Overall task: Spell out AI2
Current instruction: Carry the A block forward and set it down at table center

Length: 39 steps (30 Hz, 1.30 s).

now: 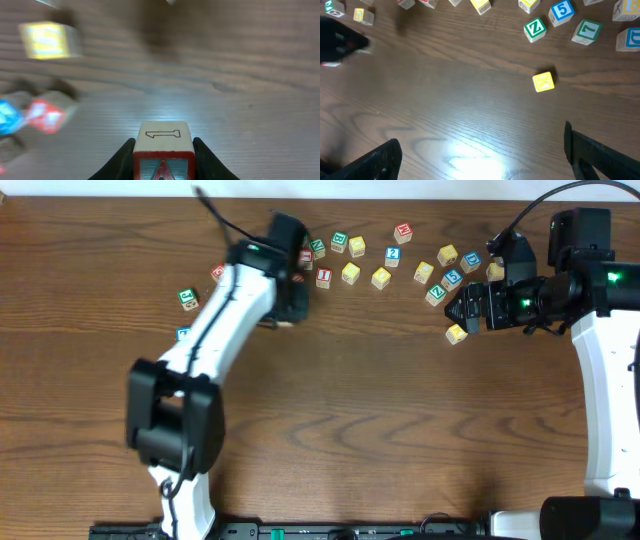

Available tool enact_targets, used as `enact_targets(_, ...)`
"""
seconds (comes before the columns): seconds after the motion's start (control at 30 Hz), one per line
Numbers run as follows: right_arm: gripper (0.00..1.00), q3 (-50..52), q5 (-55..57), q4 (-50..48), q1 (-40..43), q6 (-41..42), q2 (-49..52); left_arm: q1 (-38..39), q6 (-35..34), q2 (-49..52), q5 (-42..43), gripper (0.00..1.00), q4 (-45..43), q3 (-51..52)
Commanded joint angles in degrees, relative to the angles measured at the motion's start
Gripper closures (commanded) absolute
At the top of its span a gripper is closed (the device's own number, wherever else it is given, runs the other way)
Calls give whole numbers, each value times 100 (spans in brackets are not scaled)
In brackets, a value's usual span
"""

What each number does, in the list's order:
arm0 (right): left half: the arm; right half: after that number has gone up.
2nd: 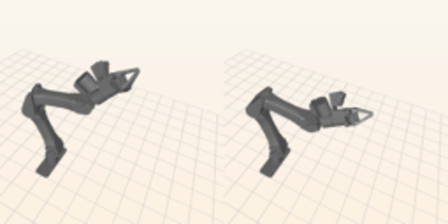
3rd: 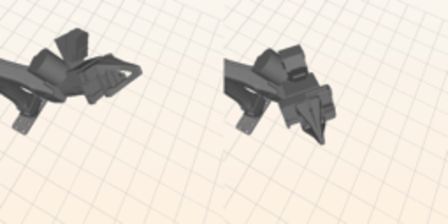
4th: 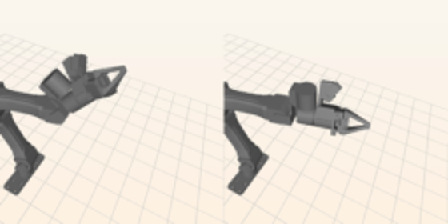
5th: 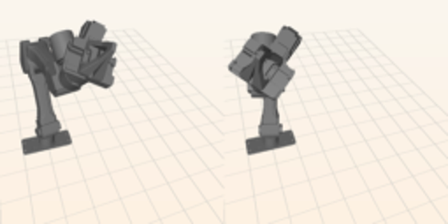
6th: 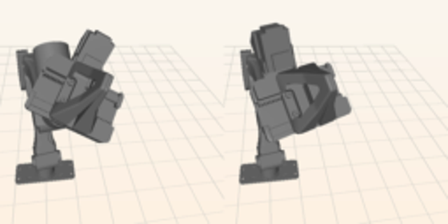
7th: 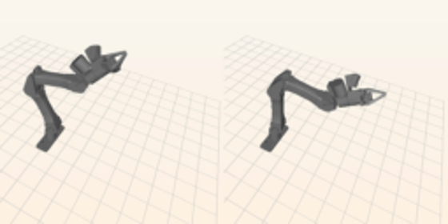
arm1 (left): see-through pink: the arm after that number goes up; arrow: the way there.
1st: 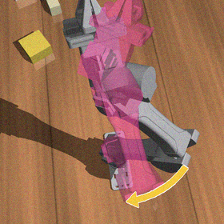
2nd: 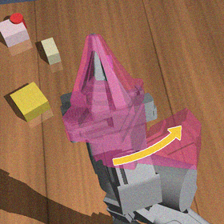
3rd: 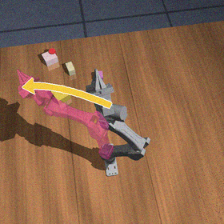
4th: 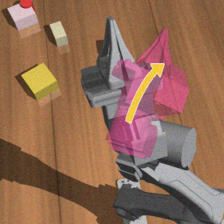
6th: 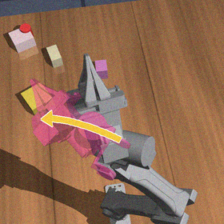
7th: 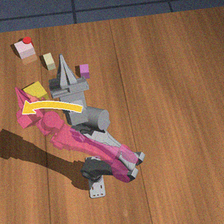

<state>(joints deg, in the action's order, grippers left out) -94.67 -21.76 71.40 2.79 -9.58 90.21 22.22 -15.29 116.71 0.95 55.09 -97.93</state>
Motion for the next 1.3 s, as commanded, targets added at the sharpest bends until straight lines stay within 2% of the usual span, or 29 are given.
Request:
enact_targets(0.0,1,-90,48,22,52,-79,-9,232,-136,356,-7,71,-7,-9)
enact_targets(0.23,1,-90,46,20,50,-79,-9,564,-133,796,-9,71,-256,-9)
enact_targets(0.57,1,-90,48,70,52,-79,-9,616,-133,846,-11,71,-863,-4)
enact_targets(1.27,1,-90,85,129,55,-79,-9,675,-389,848,-52,71,-931,66)
